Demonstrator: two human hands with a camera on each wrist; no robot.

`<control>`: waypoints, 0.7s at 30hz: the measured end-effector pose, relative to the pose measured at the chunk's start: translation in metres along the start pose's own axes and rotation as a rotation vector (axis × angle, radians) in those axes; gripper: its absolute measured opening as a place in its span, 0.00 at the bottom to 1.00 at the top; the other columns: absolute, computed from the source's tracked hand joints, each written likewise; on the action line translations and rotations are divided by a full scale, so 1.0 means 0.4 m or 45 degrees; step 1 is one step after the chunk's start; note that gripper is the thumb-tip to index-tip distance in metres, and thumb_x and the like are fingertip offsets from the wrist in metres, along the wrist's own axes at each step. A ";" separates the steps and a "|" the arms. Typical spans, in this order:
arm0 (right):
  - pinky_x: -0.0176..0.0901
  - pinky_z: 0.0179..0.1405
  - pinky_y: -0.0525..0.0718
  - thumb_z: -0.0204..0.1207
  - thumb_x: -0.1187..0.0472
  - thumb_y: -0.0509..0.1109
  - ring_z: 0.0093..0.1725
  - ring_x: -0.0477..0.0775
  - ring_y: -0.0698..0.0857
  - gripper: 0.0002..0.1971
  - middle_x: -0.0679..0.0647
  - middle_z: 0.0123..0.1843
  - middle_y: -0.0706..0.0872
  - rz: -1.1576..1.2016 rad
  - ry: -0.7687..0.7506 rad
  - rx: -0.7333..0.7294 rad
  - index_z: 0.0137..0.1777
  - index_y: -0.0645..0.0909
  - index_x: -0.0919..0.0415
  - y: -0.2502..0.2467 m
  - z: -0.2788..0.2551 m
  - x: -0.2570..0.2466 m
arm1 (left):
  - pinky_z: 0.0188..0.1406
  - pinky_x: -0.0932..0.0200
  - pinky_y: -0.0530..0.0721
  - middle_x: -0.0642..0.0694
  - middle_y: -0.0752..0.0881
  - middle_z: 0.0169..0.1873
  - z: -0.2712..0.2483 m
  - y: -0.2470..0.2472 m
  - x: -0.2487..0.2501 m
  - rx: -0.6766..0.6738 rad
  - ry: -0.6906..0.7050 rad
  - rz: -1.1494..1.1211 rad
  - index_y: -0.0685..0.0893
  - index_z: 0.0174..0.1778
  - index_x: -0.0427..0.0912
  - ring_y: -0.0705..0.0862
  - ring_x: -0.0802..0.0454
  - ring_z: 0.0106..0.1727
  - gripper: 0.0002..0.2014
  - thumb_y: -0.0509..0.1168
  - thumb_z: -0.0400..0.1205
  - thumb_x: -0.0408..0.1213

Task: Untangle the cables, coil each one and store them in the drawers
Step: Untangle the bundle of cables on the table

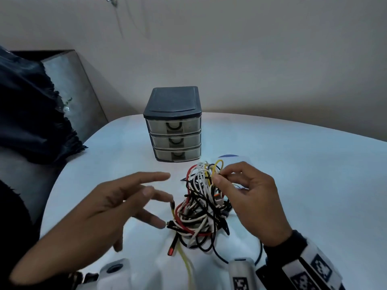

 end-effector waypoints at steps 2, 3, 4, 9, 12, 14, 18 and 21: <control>0.28 0.30 0.82 0.74 0.69 0.77 0.38 0.47 0.91 0.05 0.50 0.35 0.92 -0.021 -0.038 0.020 0.39 0.85 0.61 0.000 0.001 -0.002 | 0.24 0.58 0.84 0.53 0.92 0.52 0.039 -0.003 -0.014 0.078 -0.002 -0.016 0.86 0.59 0.63 0.92 0.48 0.48 0.13 0.72 0.78 0.51; 0.30 0.33 0.84 0.75 0.70 0.76 0.41 0.47 0.92 0.06 0.49 0.37 0.92 -0.029 -0.061 0.002 0.39 0.85 0.61 0.001 0.001 -0.005 | 0.34 0.57 0.88 0.53 0.91 0.55 0.073 0.001 -0.029 0.081 -0.025 -0.002 0.84 0.61 0.61 0.91 0.51 0.51 0.19 0.72 0.73 0.48; 0.34 0.37 0.87 0.76 0.69 0.76 0.44 0.47 0.92 0.06 0.49 0.38 0.93 -0.026 -0.080 -0.023 0.40 0.85 0.60 0.002 0.001 -0.008 | 0.46 0.55 0.90 0.54 0.89 0.59 0.115 0.005 -0.044 0.064 -0.057 0.064 0.81 0.65 0.61 0.89 0.54 0.56 0.27 0.74 0.69 0.48; 0.64 0.48 0.89 0.80 0.67 0.72 0.53 0.49 0.91 0.08 0.46 0.45 0.93 -0.060 -0.079 -0.127 0.43 0.84 0.53 0.007 -0.004 -0.023 | 0.76 0.56 0.67 0.59 0.68 0.80 0.319 0.057 -0.100 -0.358 -0.227 0.753 0.56 0.83 0.65 0.66 0.58 0.80 0.59 0.84 0.60 0.55; 0.67 0.44 0.89 0.81 0.69 0.69 0.53 0.47 0.91 0.07 0.46 0.44 0.93 -0.077 -0.080 -0.133 0.45 0.83 0.56 -0.003 -0.006 -0.029 | 0.73 0.59 0.69 0.59 0.74 0.74 0.372 0.092 -0.123 -0.549 -0.347 0.768 0.63 0.82 0.62 0.73 0.57 0.76 0.59 0.86 0.56 0.56; 0.57 0.42 0.91 0.82 0.70 0.68 0.54 0.46 0.91 0.08 0.47 0.44 0.93 -0.077 -0.074 -0.128 0.46 0.83 0.57 -0.014 -0.002 -0.025 | 0.68 0.51 0.81 0.56 0.88 0.59 0.389 0.099 -0.138 -0.543 -0.378 0.899 0.83 0.65 0.57 0.85 0.54 0.61 0.48 0.84 0.46 0.66; 0.38 0.36 0.87 0.82 0.73 0.66 0.39 0.44 0.89 0.08 0.52 0.40 0.92 -0.008 0.001 -0.021 0.46 0.81 0.61 -0.041 0.013 -0.017 | 0.39 0.57 0.77 0.48 0.86 0.35 0.382 0.111 -0.131 -0.375 -0.304 0.953 0.88 0.42 0.39 0.81 0.52 0.37 0.27 0.81 0.61 0.59; 0.31 0.25 0.73 0.78 0.71 0.73 0.20 0.41 0.72 0.04 0.53 0.27 0.80 0.022 0.096 0.035 0.46 0.81 0.63 -0.063 0.018 -0.020 | 0.37 0.61 0.77 0.49 0.87 0.34 0.355 0.120 -0.120 -0.303 -0.251 0.712 0.88 0.36 0.43 0.81 0.54 0.35 0.09 0.79 0.70 0.44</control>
Point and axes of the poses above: each hand's wrist, its own z-axis towards the middle knuckle, its own y-axis out of the palm, x = y × z, the point moved 5 cm from there along z, towards the middle knuckle
